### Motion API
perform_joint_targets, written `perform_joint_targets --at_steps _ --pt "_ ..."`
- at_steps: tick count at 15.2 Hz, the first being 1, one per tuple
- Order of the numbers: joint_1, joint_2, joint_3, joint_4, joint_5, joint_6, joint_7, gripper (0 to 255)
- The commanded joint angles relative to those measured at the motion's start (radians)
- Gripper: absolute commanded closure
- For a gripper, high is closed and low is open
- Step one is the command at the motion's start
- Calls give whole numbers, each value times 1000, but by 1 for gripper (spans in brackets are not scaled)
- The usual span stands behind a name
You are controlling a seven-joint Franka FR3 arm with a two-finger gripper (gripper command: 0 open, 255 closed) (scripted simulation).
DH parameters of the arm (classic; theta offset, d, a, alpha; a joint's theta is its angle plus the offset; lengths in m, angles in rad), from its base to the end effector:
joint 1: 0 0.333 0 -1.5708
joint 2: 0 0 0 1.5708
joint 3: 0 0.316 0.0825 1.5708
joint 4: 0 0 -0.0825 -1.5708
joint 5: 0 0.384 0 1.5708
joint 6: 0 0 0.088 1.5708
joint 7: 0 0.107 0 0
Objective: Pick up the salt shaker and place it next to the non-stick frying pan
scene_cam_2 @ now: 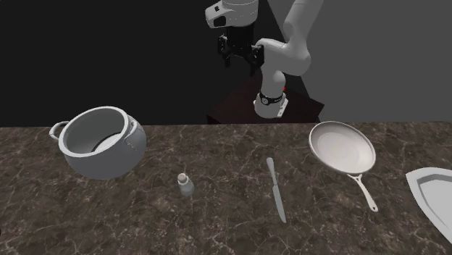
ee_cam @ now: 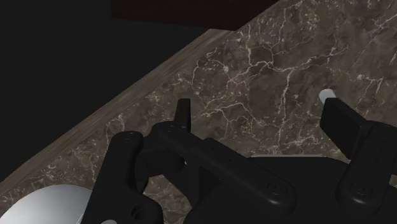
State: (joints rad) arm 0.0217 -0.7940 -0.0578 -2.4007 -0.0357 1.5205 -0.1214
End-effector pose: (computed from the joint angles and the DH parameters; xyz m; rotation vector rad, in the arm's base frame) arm 0.2975 -0.0192 0.5673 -3.1229 -0.1627 0.1352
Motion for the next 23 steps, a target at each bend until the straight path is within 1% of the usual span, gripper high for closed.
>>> perform_joint_targets --at_steps 1,7,13,18,23 --pt "0 0 0 0 0 0 0 0" --pt "18 201 -15 33 14 185 -21 0" --pt "36 419 -28 117 38 337 -49 0" --pt "49 606 -35 223 67 431 -78 0" --pt "57 794 -36 361 101 493 -108 0"
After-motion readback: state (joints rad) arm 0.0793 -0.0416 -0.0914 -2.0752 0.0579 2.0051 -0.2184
